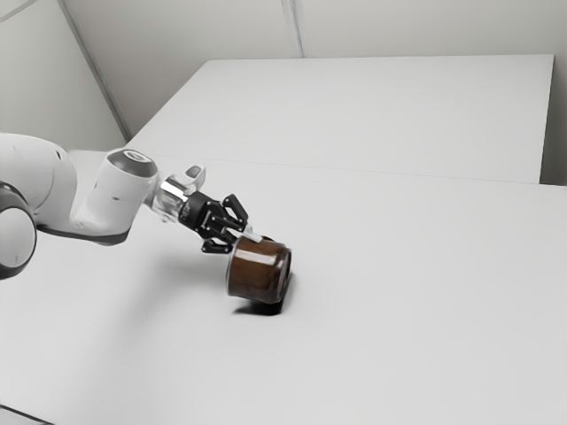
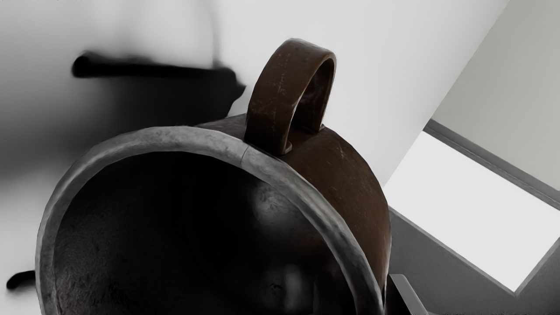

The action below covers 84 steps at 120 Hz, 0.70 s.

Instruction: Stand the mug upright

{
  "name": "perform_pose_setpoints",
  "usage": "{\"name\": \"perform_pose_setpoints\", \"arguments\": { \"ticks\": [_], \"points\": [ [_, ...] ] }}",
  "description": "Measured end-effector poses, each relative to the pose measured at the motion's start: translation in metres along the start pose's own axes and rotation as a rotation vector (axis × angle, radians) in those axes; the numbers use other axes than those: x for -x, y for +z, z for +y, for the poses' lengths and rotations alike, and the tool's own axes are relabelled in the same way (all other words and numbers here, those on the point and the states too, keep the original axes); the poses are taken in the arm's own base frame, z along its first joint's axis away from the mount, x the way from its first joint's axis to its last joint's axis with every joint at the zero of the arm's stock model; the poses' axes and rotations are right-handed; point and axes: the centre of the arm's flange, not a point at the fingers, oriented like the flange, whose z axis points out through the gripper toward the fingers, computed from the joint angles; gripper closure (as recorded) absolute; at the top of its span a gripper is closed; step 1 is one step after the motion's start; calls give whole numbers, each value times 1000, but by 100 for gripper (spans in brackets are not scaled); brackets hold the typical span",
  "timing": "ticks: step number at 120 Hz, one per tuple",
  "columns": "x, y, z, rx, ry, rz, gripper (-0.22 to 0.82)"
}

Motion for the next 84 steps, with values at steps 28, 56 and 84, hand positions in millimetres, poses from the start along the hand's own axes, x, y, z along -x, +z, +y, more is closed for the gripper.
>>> {"name": "perform_pose_setpoints", "arguments": {
  "ticks": [28, 56, 84],
  "points": [
    [0, 6, 12, -6, 30, -2, 74],
    [28, 15, 68, -318, 231, 14, 76],
    [39, 15, 87, -767, 421, 94, 77]
  ]
}}
